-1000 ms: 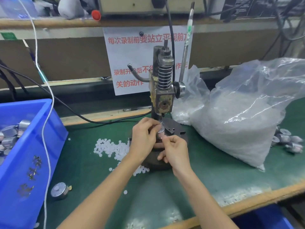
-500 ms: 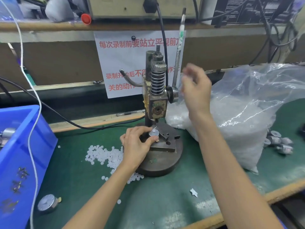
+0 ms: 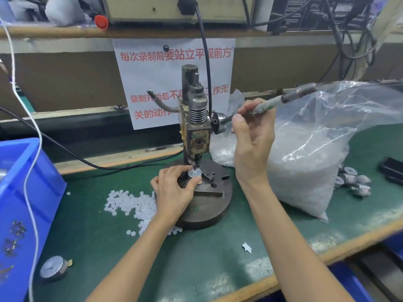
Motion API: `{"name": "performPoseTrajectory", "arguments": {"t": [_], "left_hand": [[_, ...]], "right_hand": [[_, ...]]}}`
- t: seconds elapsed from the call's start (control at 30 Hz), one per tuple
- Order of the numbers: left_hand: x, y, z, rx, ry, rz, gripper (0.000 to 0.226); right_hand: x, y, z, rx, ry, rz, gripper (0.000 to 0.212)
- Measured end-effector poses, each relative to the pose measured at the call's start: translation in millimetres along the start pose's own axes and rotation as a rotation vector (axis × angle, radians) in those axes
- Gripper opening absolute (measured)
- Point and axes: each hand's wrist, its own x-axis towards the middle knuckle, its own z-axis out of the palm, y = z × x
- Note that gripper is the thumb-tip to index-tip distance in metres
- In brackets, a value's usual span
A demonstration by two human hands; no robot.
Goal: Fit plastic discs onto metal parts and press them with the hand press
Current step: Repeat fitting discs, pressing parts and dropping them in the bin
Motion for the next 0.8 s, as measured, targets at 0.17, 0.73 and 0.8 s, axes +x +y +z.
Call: {"name": "performPoseTrajectory", "arguments": {"t": [0.17,0.73,0.8], "left_hand": [[0,2,-2,0.042,-0.06,-0.017,0.033],[-60,54,-9,-0.136,-0.093,0.044,0.021],[-79,72,-9,-0.281,-0.142,0.083,0.03]], "right_hand": [[7,-2,2,0.0,0.023,0.019,0.026],[-60,5,-59,-0.205,-0.23,0.468,0.026],[-83,4,-80,-0.249,-0.311,0.618,0.02]]}}
